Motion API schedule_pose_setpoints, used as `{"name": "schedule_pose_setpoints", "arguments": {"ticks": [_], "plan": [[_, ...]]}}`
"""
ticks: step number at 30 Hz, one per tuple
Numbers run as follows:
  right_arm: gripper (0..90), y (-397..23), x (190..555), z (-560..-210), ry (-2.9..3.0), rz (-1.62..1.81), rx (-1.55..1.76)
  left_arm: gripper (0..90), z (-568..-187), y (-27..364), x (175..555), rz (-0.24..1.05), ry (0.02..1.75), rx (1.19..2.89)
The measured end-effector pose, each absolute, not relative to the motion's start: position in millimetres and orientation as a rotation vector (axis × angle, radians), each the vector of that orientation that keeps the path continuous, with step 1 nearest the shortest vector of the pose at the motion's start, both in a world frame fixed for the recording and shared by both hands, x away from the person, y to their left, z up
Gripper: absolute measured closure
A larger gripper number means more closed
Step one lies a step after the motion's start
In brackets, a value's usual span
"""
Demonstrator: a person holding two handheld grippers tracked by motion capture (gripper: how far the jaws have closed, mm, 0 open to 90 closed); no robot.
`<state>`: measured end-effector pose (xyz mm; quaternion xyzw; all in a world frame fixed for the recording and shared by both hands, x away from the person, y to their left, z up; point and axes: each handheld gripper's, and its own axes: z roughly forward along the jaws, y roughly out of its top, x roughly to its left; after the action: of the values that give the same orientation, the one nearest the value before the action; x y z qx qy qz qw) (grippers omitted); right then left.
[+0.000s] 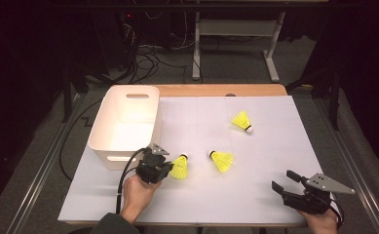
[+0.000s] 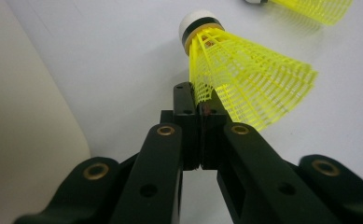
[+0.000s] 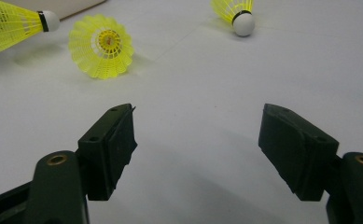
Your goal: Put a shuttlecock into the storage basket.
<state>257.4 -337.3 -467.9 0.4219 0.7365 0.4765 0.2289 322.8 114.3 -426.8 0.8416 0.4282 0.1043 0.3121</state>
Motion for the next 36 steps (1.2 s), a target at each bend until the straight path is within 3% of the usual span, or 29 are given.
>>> {"name": "schedule_pose_setpoints", "arguments": {"ticks": [36], "plan": [[27.5,-335.7,257.3,-467.4,2.032,1.315,1.154,89.0,-386.3,90.8,341.5,0.377,1.132,2.277]]}}
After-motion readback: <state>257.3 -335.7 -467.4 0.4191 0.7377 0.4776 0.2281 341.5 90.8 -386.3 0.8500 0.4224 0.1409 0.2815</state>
